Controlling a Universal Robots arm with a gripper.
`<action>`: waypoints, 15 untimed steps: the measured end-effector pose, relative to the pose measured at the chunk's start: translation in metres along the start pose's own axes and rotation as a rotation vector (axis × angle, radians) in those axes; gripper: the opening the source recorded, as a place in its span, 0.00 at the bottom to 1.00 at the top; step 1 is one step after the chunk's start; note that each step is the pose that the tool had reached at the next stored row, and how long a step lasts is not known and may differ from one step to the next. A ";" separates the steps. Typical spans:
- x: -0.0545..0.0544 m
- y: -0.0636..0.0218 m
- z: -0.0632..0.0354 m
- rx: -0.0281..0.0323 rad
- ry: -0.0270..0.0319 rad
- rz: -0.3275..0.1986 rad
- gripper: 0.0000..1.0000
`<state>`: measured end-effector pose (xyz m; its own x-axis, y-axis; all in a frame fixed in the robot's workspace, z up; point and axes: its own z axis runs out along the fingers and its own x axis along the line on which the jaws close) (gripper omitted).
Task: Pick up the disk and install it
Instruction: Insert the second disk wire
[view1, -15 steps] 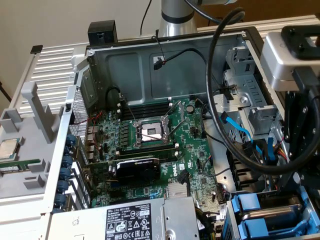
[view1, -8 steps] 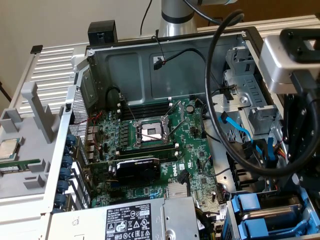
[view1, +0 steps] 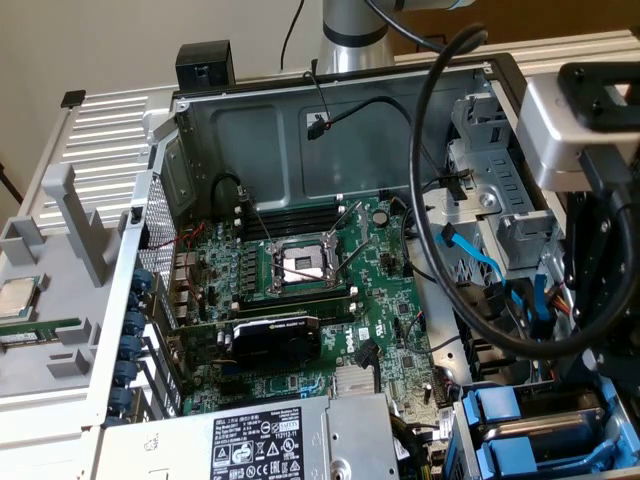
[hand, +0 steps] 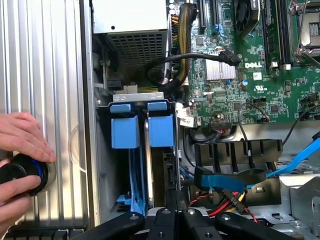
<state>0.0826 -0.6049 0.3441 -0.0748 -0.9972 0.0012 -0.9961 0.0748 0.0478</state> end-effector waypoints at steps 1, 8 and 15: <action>0.000 0.0000 0.0003 -0.0001 -0.0013 0.000 0.11; 0.001 0.0002 0.0012 -0.0007 -0.0088 0.000 0.11; 0.001 0.0002 0.0008 -0.0008 -0.0103 -0.001 0.11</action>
<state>0.0823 -0.6059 0.3433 -0.0748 -0.9972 -0.0091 -0.9961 0.0743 0.0486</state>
